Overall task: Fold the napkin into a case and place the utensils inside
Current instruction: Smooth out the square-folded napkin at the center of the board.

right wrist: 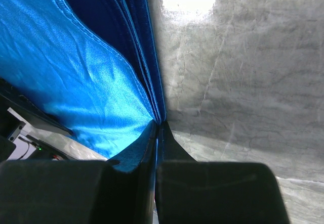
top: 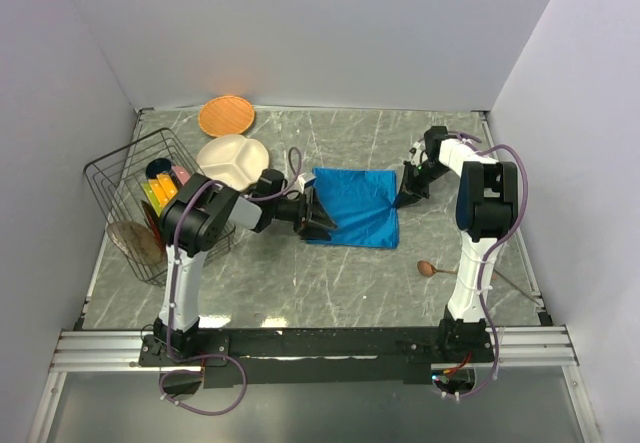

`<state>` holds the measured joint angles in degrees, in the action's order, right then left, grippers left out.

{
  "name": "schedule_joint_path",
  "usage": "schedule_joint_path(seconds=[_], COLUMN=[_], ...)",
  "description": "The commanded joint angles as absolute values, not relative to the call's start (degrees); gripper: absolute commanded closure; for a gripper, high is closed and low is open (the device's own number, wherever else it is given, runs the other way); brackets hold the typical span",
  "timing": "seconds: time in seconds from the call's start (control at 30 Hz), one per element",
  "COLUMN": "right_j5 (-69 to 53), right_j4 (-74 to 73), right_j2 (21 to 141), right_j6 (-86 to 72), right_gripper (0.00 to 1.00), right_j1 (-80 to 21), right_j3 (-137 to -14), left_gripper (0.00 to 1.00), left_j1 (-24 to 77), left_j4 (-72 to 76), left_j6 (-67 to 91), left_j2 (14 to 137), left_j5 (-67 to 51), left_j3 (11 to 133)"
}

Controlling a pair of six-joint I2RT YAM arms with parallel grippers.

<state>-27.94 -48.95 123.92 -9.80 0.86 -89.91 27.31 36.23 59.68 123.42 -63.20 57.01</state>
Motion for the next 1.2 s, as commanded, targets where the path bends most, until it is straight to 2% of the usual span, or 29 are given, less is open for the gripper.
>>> schedule_joint_path(seconds=[0.0, 0.17, 0.33, 0.43, 0.67, 0.8, 1.0, 1.17], right_j5=[-22.32, -23.46, -24.17, -24.26, -24.79, -24.35, -24.34, -24.78], right_j4=[-47.55, -47.99, -48.51, -48.60, -49.48, -49.83, -50.45, -50.71], right_j2=[123.84, 123.92, 124.19, 124.01, 124.36, 124.19, 124.45, 124.72], right_j6=[-8.79, -8.53, -8.09, -7.82, -7.38, -6.68, -6.15, -5.98], right_gripper=[1.00, 1.00, 1.00, 1.00, 1.00, 1.00, 1.00, 1.00], right_j1=[1.06, 1.14, 1.06, 1.06, 0.97, 1.06, 1.23, 1.23], right_j3=[-89.12, -89.56, -90.70, -91.05, -91.76, -91.50, -91.67, -92.11], left_gripper=[0.26, 0.24, 0.26, 0.26, 0.25, 0.25, 0.25, 0.23], left_j1=[26.54, 26.02, 25.05, 24.26, 23.03, 21.98, 18.55, 19.68], left_j4=[30.60, 24.44, 27.40, 33.11, 34.01, 27.17, 26.27, 29.35], left_j6=[52.40, 49.22, 54.65, 60.54, 63.19, 61.01, 60.21, 59.76], left_j2=[118.22, 117.33, 126.37, 130.60, 137.80, 140.62, 137.91, 134.74], left_j5=[-64.77, -60.21, -58.53, -57.92, -55.20, -52.83, -54.05, -58.00], left_j3=[59.75, 72.67, 82.95, 85.07, 89.21, 90.26, 86.31, 89.73])
